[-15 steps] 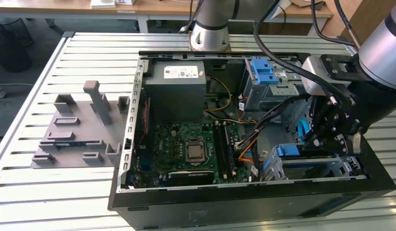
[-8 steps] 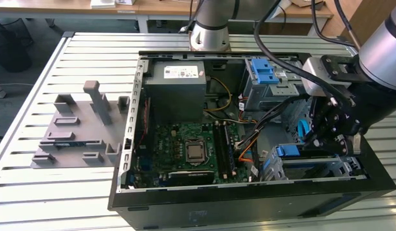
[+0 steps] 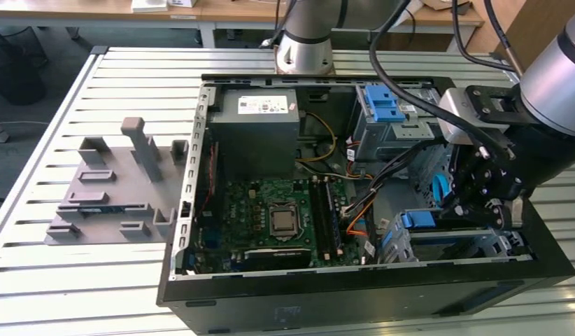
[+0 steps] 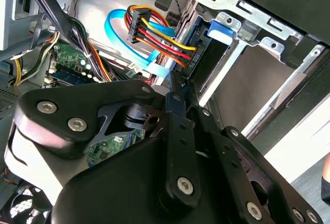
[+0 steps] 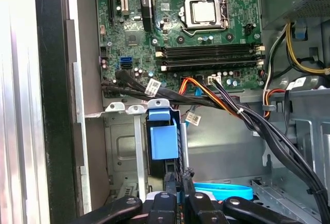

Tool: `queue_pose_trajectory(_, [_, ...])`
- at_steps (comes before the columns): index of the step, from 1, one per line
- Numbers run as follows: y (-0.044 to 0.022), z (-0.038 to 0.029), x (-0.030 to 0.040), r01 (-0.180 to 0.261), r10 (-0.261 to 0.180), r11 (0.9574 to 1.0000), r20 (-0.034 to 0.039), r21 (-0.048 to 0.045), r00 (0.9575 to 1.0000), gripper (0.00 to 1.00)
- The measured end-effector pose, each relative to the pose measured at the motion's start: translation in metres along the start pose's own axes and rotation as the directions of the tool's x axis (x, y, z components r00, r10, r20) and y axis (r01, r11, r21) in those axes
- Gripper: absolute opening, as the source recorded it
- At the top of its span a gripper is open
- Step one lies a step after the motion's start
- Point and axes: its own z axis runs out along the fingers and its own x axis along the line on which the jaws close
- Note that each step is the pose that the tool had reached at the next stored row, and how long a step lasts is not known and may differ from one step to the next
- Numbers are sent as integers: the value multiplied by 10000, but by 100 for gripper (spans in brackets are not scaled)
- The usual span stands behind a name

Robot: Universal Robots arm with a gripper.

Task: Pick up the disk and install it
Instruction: 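Insert the second disk wire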

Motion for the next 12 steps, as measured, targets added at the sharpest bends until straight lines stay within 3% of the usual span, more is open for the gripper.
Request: queue_pose_trajectory(12, [-2,3,2,0,0,10000,4,0,10000,17])
